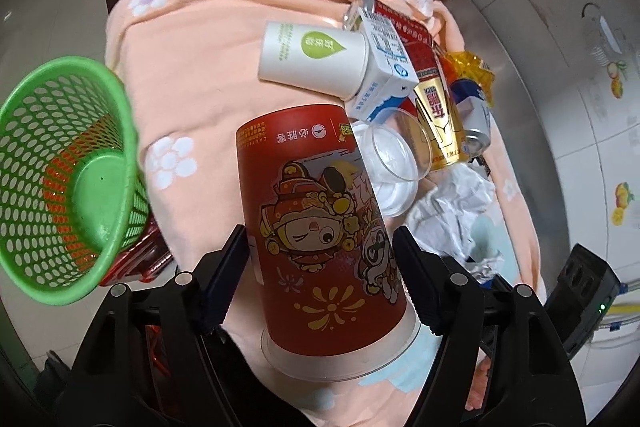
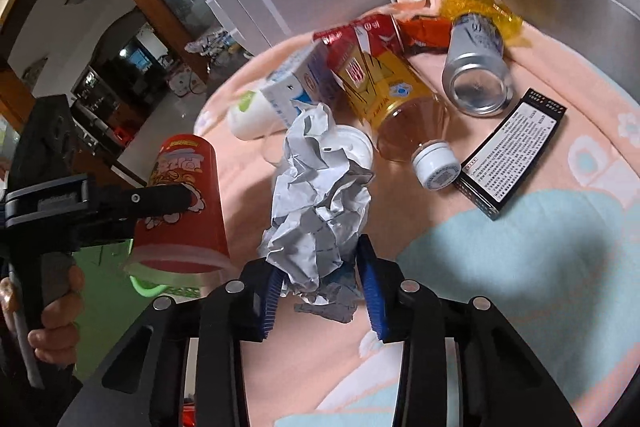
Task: Collect trash
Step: 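Carry the cup and foil over the green basket and open both grippers, then move both open grippers back over the trash on the towel, then grasp the blue milk beer can with the right gripper and lift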
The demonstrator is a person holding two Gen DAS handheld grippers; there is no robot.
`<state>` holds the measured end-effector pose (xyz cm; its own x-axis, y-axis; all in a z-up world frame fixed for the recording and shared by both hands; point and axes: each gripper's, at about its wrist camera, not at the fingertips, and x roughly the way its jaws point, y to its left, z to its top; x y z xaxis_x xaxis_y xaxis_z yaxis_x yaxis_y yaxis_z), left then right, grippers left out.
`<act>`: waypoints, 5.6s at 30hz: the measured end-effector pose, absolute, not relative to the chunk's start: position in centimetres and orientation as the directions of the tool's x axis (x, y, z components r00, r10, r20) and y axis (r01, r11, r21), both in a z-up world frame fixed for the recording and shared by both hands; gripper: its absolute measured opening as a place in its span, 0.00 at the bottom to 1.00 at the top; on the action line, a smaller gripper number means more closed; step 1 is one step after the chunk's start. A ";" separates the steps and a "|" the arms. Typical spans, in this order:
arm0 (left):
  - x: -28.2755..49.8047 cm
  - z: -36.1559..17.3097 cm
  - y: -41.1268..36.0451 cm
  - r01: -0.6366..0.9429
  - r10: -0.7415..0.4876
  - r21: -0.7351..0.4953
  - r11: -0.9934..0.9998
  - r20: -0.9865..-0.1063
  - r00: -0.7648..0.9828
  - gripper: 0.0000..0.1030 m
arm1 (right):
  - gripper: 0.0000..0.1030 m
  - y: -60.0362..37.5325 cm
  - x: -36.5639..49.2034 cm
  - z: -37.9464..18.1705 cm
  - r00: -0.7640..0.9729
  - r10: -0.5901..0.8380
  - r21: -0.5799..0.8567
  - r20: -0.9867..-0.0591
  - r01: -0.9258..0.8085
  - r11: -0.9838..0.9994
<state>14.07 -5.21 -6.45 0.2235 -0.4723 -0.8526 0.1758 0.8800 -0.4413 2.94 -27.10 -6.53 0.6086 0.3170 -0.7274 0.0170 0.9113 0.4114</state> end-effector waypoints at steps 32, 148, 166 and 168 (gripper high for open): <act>20.0 -10.2 16.8 -0.241 0.023 -0.042 0.970 -0.966 0.258 0.71 | 0.34 -8.8 12.9 -7.1 0.409 0.569 0.490 -0.713 -0.289 0.823; 20.8 -4.6 -20.8 0.504 -0.295 -0.123 0.855 -0.914 0.279 0.78 | 0.70 -43.6 18.9 -9.2 0.510 0.284 0.478 -0.812 0.301 0.825; 20.9 -4.3 -18.7 0.466 -0.296 -0.145 0.873 -0.916 0.270 0.78 | 0.74 -42.8 19.7 -10.2 0.518 0.295 0.489 -0.803 0.287 0.824; 20.9 -4.3 -18.7 0.465 -0.298 -0.148 0.873 -0.917 0.267 0.78 | 0.73 -42.9 19.2 -10.0 0.527 0.296 0.494 -0.797 0.286 0.821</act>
<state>20.93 -18.71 -4.29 0.2671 -0.2977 -0.9165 0.4651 0.8728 -0.1480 19.17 -42.94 -9.98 0.5270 0.2957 -0.7968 0.2859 0.8212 0.4938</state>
